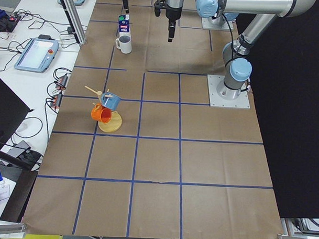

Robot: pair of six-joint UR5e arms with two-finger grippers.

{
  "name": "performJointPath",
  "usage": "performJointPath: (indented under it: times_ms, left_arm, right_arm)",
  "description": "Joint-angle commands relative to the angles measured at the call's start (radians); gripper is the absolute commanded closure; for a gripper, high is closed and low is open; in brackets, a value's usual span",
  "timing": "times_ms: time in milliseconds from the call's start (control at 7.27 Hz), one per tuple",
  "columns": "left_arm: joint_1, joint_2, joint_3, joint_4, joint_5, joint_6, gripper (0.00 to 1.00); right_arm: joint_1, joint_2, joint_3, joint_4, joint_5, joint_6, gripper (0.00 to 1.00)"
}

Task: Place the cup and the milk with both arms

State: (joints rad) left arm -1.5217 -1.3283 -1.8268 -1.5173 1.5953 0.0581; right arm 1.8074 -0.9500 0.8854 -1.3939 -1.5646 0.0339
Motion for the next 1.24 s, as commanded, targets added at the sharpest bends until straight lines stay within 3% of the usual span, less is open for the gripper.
performJointPath:
  times_ms: [0, 138, 275, 413, 688, 826, 1101]
  left_arm:
    - [0.0, 0.001, 0.0, -0.003, 0.0, 0.0, 0.0]
    - [0.0, 0.001, 0.0, -0.003, 0.0, 0.0, 0.0]
    - [0.0, 0.001, 0.0, -0.004, 0.002, 0.0, 0.0]
    - [0.0, 0.001, 0.0, -0.006, 0.002, 0.0, 0.0]
    - [0.0, 0.001, -0.002, -0.008, 0.002, -0.001, 0.0]
    - [0.0, 0.001, -0.002, -0.009, 0.002, -0.001, 0.0]
    - [0.0, 0.007, -0.008, -0.011, 0.002, -0.003, 0.0]
  right_arm:
    - [-0.054, -0.138, 0.094, 0.096, 0.001, -0.064, 0.07]
    - [-0.115, -0.227, 0.197, 0.096, 0.006, -0.14, 0.13]
    - [-0.167, -0.339, 0.346, 0.058, 0.008, -0.156, 0.11]
    - [-0.206, -0.462, 0.477, -0.001, 0.005, -0.157, 0.01]
    - [-0.229, -0.672, 0.717, -0.04, 0.003, -0.14, 0.0]
    - [-0.24, -0.759, 0.798, -0.098, 0.005, -0.134, 0.0]
    - [-0.252, -0.791, 0.859, -0.166, -0.002, -0.011, 0.0]
